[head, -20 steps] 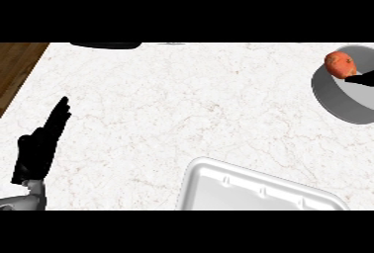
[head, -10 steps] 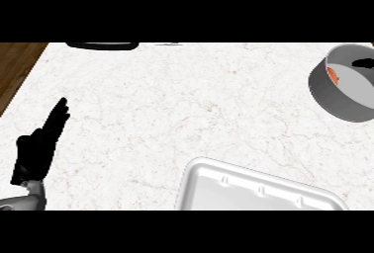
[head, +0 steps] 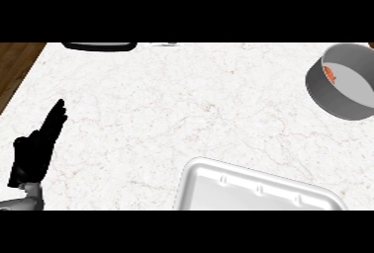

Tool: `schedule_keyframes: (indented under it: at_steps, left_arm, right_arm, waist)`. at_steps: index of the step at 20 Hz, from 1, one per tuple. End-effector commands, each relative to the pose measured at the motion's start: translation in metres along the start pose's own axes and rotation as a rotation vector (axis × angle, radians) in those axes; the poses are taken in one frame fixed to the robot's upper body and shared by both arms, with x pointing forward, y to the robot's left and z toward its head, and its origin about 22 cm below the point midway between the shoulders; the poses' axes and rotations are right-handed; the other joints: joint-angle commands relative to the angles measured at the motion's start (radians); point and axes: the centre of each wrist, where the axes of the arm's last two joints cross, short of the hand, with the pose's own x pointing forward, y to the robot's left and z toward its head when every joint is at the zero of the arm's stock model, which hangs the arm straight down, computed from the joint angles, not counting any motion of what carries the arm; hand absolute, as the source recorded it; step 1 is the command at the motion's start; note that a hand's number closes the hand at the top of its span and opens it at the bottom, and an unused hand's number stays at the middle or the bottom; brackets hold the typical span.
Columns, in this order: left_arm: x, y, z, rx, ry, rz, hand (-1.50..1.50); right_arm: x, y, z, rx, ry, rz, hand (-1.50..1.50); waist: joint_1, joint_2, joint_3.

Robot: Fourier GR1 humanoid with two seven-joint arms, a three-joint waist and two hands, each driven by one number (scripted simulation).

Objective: Pick the squash from the tray and place it in the pot

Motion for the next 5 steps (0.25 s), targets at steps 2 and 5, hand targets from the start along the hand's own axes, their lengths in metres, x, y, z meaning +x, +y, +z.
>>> schedule_keyframes:
  at_steps: [2, 5]
  left_arm:
    - [0.003, 0.006, 0.009, 0.011, 0.008, -0.008, 0.00]
    - [0.000, 0.006, 0.001, 0.012, -0.002, 0.000, 0.00]
  right_arm:
    - [-0.008, -0.038, 0.040, 0.007, -0.010, -0.098, -1.50]
    - [-0.014, -0.041, 0.050, -0.009, -0.002, -0.107, -1.50]
  waist:
    - [-0.009, -0.005, 0.002]
    - [-0.009, 0.002, 0.003]
